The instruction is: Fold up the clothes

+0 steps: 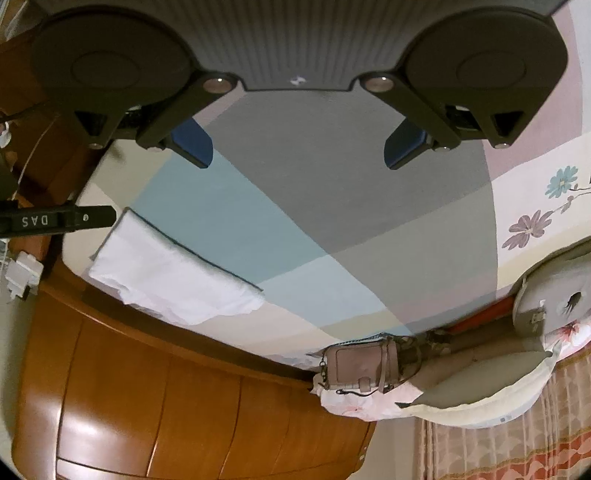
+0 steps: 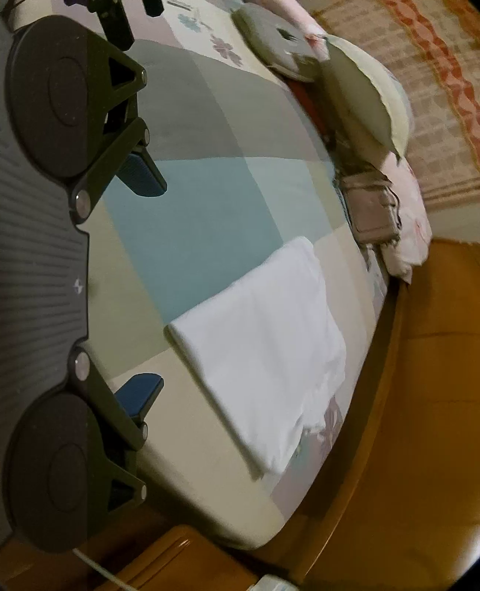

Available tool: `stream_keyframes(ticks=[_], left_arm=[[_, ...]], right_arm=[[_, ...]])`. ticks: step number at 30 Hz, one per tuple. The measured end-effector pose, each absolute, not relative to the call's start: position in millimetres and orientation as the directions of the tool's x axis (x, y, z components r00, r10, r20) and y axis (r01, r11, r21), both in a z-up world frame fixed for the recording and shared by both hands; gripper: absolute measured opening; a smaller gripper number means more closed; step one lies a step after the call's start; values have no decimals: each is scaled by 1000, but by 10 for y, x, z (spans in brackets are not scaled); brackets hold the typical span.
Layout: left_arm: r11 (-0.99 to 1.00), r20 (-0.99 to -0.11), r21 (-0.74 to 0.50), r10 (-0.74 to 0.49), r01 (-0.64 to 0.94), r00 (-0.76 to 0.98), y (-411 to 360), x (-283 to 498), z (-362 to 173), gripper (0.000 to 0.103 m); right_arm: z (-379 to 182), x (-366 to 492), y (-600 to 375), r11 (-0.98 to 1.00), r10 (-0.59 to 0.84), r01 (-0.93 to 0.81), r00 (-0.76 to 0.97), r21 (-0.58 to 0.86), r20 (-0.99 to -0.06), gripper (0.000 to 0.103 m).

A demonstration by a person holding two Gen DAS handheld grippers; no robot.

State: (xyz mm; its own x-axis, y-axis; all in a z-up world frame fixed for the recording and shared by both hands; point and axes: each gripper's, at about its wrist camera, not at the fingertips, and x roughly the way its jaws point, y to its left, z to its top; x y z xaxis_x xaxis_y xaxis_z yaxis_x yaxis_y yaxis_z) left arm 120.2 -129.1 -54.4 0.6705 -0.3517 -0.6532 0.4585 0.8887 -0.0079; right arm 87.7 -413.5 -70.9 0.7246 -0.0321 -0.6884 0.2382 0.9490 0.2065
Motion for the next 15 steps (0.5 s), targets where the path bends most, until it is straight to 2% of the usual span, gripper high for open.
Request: stream_keyframes(ticks=[15], left_arm=[[862,-623,-40,-417,505,662,-1369,870,-412,100]], right_arm=[[-484,357,-3731,959,-92,249,721,133,-687,103]])
